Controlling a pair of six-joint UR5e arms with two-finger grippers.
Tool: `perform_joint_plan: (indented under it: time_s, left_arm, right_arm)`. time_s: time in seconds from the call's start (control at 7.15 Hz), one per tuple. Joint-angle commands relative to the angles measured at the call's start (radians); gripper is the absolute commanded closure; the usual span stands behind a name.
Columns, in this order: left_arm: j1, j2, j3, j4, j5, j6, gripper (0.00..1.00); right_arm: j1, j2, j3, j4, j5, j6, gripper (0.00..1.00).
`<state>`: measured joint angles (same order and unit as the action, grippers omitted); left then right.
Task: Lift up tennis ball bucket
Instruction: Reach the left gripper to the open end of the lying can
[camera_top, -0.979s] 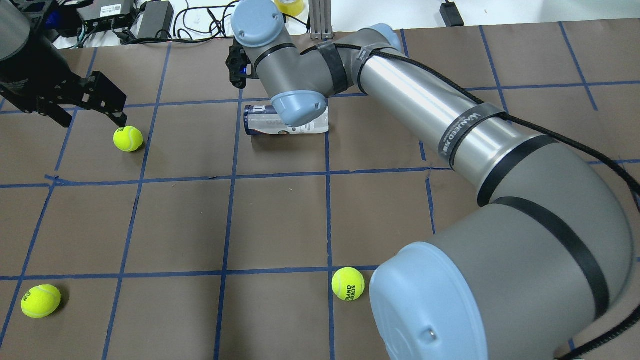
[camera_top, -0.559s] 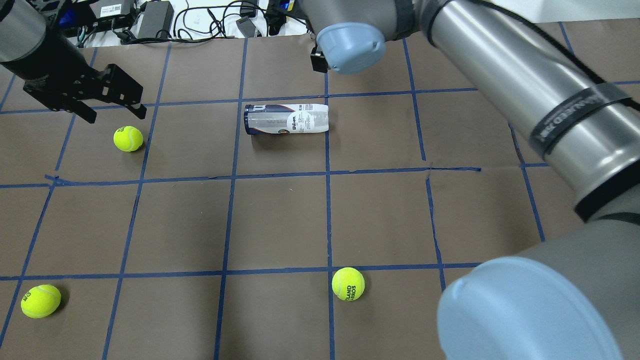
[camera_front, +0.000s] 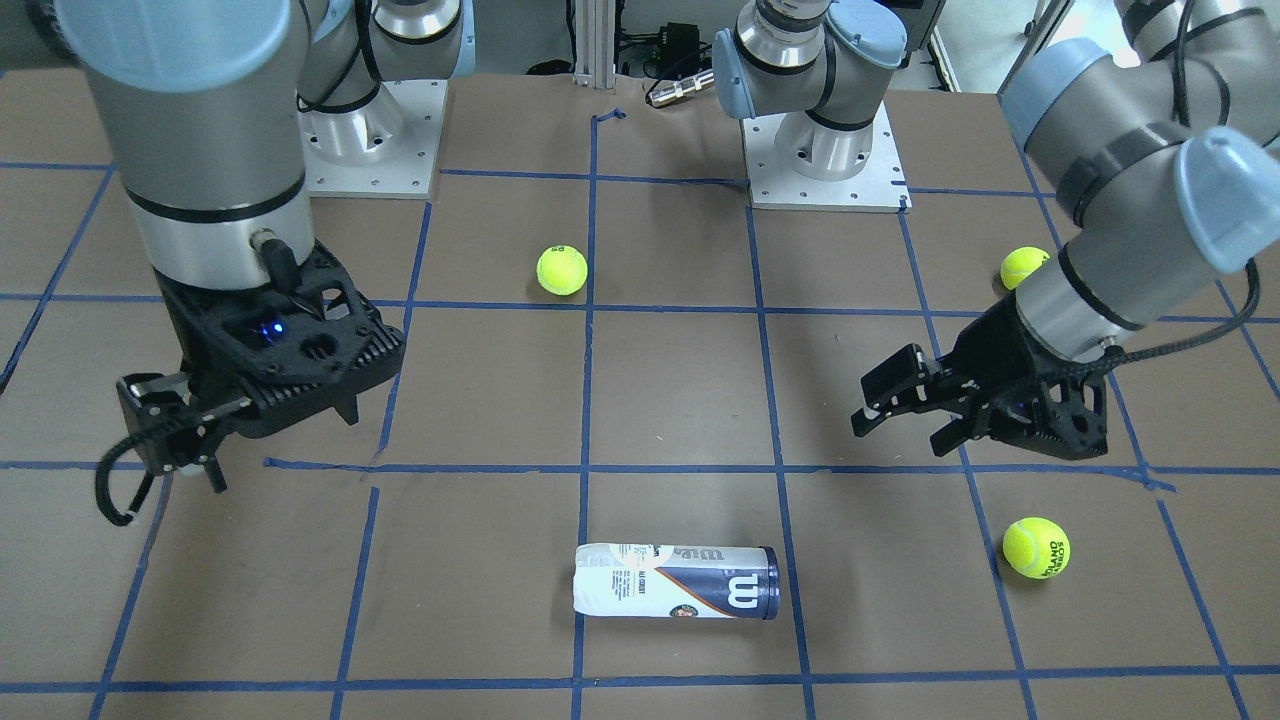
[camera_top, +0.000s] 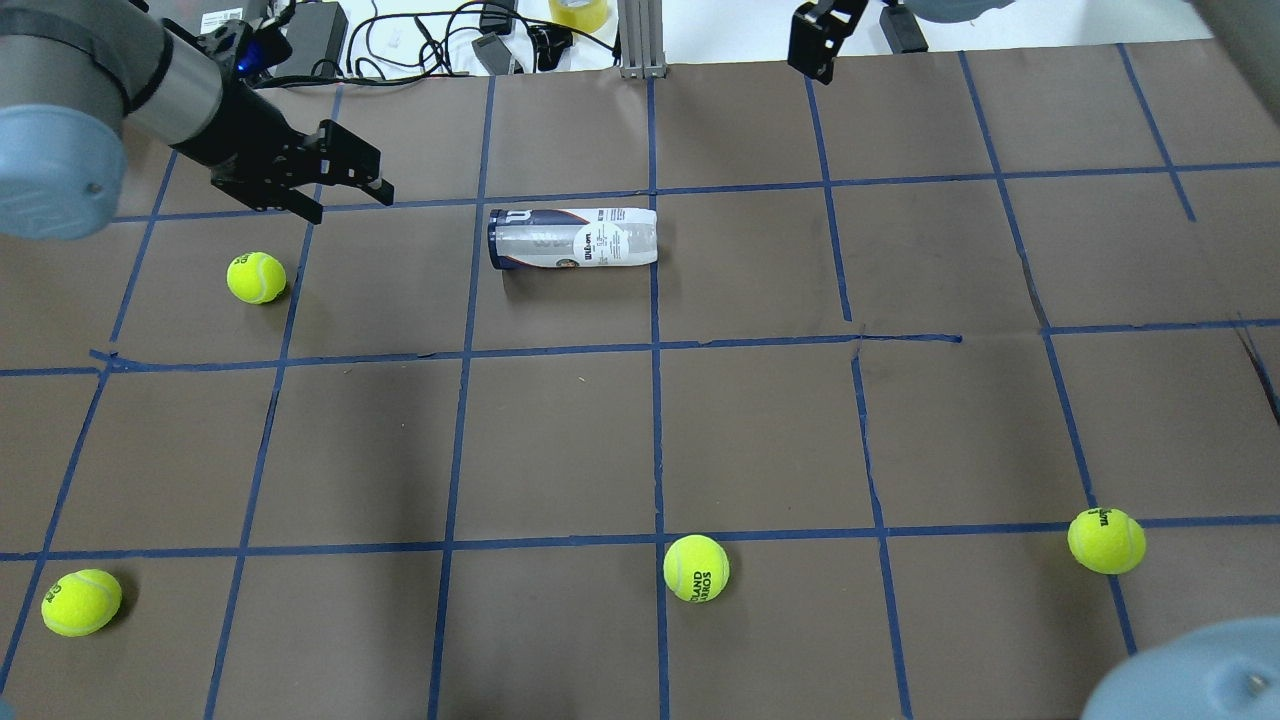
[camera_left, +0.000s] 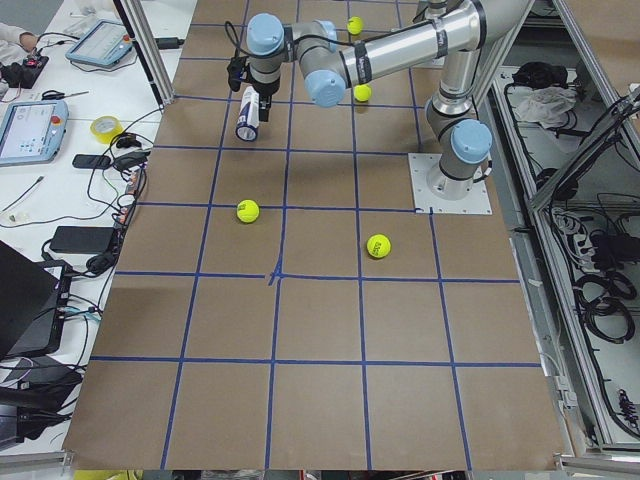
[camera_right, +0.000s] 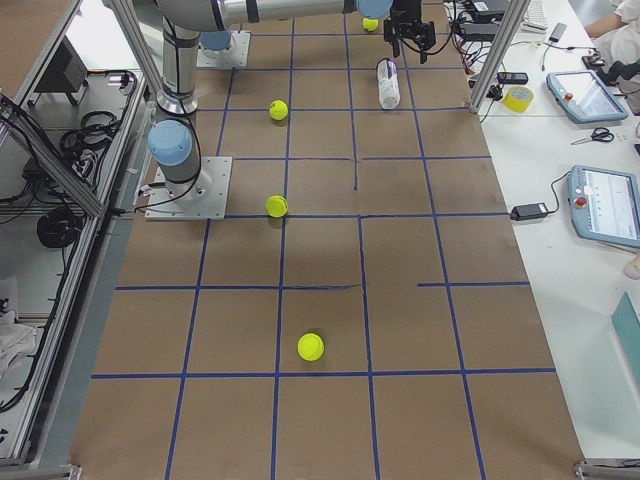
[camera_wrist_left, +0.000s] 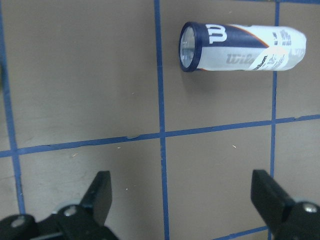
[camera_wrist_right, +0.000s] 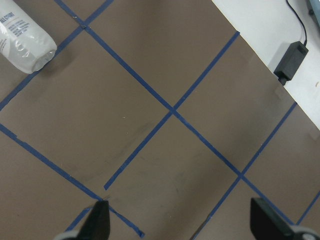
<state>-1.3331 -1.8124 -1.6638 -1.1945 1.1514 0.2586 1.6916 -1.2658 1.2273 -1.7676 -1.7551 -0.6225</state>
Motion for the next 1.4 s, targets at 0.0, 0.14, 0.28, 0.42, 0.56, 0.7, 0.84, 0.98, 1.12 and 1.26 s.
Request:
perform_joint_plan:
  time_s: [0.0,0.14,0.28,0.42,0.56,0.7,0.84,0.98,1.12,1.26]
  left_arm:
    - [0.0,-0.128,-0.011,0.133,-0.167,-0.039,0.0]
    - [0.0,-0.172,-0.013,0.203,-0.227,-0.068,0.0]
    - [0.0,-0.227,-0.013,0.252,-0.289,-0.087,0.0]
    - [-0.001,-0.27,-0.011,0.294,-0.297,-0.09,0.0]
    - [-0.003,-0.306,-0.011,0.323,-0.341,-0.119,0.0]
    - [-0.009,-0.323,-0.011,0.328,-0.382,-0.152,0.0]
    - [-0.017,-0.341,-0.013,0.326,-0.383,-0.156,0.0]
    - [-0.029,-0.355,-0.013,0.328,-0.384,-0.156,0.0]
    - [-0.046,-0.361,-0.013,0.326,-0.384,-0.156,0.0]
    - [-0.051,-0.364,-0.013,0.326,-0.386,-0.163,0.0]
  right_arm:
    - [-0.027,-0.136,0.133,0.008,-0.003,0.117,0.0]
    - [-0.067,-0.17,0.186,0.011,0.002,0.18,0.0]
    - [-0.082,-0.191,0.198,0.01,0.002,0.203,0.0]
    - [-0.084,-0.198,0.198,0.02,0.0,0.246,0.0]
    - [-0.082,-0.219,0.199,0.063,0.0,0.318,0.0]
    - [-0.081,-0.237,0.199,0.115,0.002,0.402,0.0]
    - [-0.081,-0.25,0.202,0.123,0.0,0.473,0.0]
    - [-0.076,-0.254,0.205,0.125,0.002,0.545,0.0]
    - [-0.075,-0.265,0.205,0.143,0.043,0.635,0.0]
    - [-0.073,-0.268,0.21,0.181,0.101,0.682,0.0]
